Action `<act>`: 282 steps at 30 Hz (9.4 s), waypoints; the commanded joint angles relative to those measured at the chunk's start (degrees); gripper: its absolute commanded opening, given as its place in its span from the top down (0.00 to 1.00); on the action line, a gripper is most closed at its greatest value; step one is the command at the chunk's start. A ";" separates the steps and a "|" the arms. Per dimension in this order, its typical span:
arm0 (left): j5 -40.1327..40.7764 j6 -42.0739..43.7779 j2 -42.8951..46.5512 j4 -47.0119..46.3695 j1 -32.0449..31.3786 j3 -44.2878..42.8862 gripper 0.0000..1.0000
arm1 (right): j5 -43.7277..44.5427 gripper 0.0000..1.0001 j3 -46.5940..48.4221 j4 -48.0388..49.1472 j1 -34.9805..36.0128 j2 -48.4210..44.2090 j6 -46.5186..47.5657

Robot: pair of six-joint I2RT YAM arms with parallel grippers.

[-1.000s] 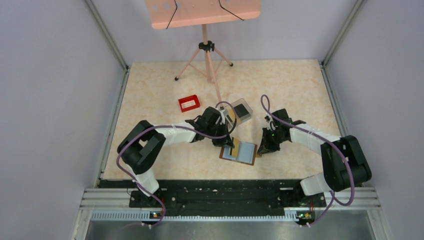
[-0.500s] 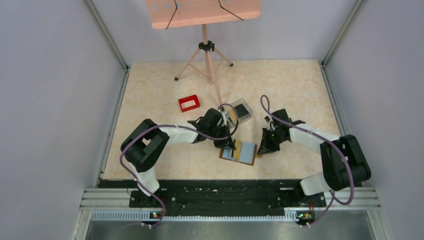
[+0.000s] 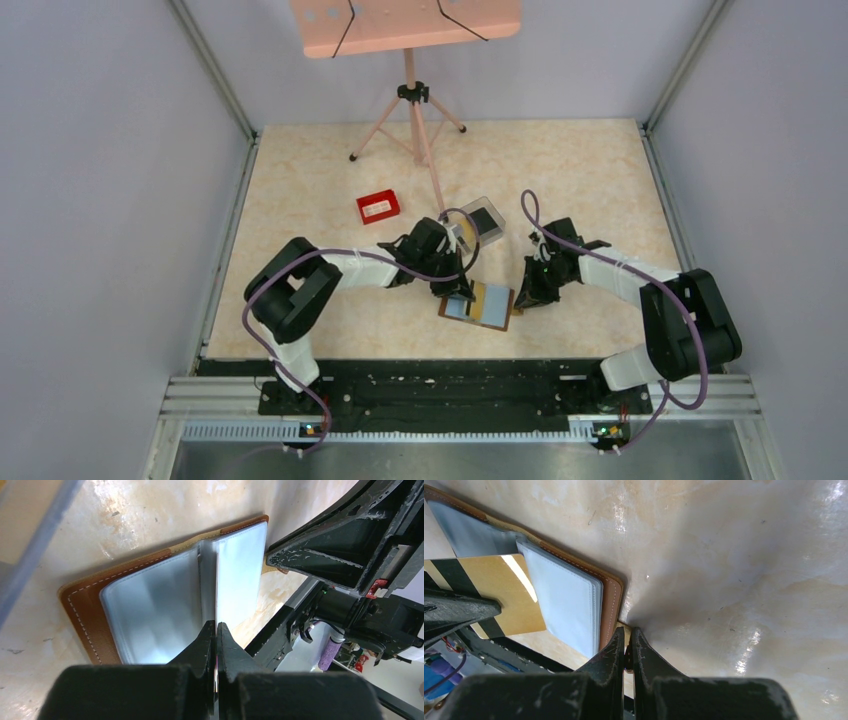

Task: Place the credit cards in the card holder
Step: Insert the credit card into the card holder, then move the storage box to the center of the board, then close the card holder at the center of the board.

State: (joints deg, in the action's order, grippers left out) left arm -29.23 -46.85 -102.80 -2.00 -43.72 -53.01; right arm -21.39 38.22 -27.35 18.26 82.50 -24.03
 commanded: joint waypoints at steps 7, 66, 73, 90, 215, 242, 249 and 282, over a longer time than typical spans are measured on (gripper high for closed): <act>-0.86 -2.09 -1.40 -5.37 -0.84 1.65 1.00 | -2.08 1.00 -0.90 2.40 0.50 -1.11 -0.08; 8.53 2.01 -2.33 13.66 -4.17 -7.00 0.55 | -5.65 1.00 -3.06 6.54 -1.26 -4.03 -4.36; 9.92 5.82 -5.09 21.85 -4.83 -12.84 0.53 | -5.46 1.00 -2.41 5.53 -1.47 -4.06 -3.59; -1.03 4.67 -11.03 18.88 -6.29 -18.76 0.54 | -6.55 1.00 -2.08 5.33 -1.96 -3.95 -3.10; -0.02 -6.06 3.11 -0.58 3.54 3.25 0.53 | -12.14 1.00 -2.36 -1.21 -12.11 -5.76 -0.70; -13.96 -10.52 -4.14 -11.63 -1.89 -7.60 0.59 | -20.49 1.00 -4.44 7.48 -12.13 0.34 -5.39; -16.38 -8.77 -7.20 -9.16 -1.73 -10.79 0.58 | -23.62 1.00 -4.43 12.62 -12.02 2.94 -8.86; -5.95 23.02 -26.00 43.71 0.55 -39.04 0.99 | -20.52 0.58 9.73 -5.32 -12.11 9.42 3.75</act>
State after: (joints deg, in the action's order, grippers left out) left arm -39.86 -29.26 -125.80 33.34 -42.48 -89.58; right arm -42.46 44.25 -28.73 6.20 91.64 -23.00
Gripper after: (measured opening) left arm 0.021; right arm 0.376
